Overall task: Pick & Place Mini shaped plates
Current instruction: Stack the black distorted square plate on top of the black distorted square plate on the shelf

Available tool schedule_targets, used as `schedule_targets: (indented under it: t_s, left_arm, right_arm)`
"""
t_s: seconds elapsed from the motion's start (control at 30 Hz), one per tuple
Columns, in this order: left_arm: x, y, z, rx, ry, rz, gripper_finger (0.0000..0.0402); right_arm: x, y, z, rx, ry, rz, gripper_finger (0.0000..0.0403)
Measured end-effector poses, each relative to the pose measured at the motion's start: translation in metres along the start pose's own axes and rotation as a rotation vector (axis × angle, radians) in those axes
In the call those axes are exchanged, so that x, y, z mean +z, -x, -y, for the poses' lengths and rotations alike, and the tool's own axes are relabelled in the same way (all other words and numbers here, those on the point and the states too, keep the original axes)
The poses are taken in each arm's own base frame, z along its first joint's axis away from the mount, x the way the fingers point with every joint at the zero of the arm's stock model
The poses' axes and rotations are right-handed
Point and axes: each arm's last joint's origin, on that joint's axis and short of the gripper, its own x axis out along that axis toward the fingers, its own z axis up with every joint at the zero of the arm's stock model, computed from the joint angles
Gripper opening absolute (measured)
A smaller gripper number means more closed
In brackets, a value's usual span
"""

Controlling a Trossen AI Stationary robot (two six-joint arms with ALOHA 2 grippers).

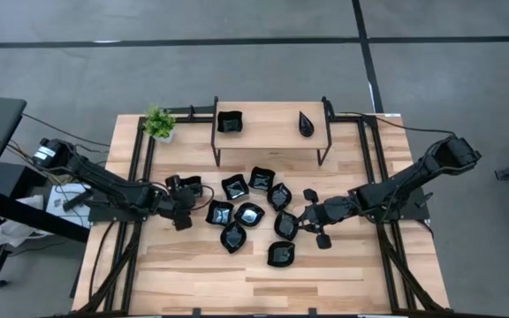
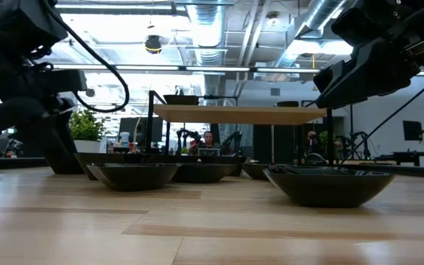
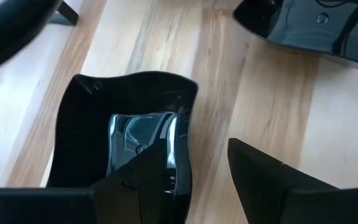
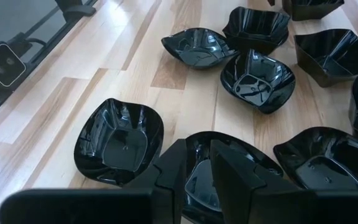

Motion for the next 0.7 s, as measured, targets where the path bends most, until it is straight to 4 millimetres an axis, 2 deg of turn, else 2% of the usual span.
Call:
schedule_targets:
  t_s: [0.27, 0.7]
  left_arm:
    - [0.0002, -0.0003, -0.0003, -0.007, 0.005, -0.004, 0.016]
    - [0.0008, -0.0003, 0.0002, -0.015, 0.009, 0.0, 0.0029]
  right_arm:
    - [0.0, 0.0, 0.0, 0.0, -0.002, 0.0, 0.007]
    - [0.0, 0.0, 0.0, 0.0, -0.007, -0.001, 0.007]
